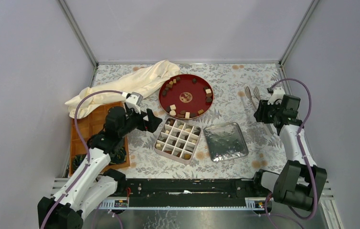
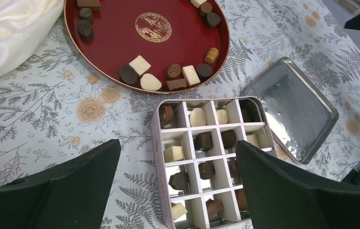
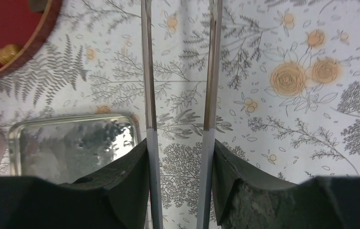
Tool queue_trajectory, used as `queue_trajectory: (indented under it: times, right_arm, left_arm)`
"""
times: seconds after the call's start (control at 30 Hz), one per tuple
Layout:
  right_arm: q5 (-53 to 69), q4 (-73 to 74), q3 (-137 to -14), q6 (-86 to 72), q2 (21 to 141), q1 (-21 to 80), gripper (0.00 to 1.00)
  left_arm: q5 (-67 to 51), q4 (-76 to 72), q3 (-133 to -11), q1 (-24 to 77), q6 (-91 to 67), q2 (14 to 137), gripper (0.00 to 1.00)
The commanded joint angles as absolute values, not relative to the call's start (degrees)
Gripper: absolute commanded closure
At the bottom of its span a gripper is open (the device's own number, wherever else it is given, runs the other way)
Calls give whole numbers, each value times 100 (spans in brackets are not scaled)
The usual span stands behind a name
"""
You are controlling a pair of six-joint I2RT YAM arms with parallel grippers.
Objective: Pack the chocolate
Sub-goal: Place the clamp at the center of the board.
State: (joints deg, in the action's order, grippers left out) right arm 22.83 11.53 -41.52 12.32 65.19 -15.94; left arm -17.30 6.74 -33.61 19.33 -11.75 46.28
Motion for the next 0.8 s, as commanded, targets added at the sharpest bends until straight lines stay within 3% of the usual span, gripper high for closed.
queue_trajectory:
  times: [0.0, 0.77]
  right_arm:
    - [1972, 1141, -4501, 1319, 6894, -1626, 49]
    - [1623, 889, -4518, 1148, 7601, -1626, 46]
  left_arm:
    - [-1908, 570, -3372, 1986, -1239, 4513, 1]
    - [-1995, 579, -3386, 1986, -1274, 4373, 1]
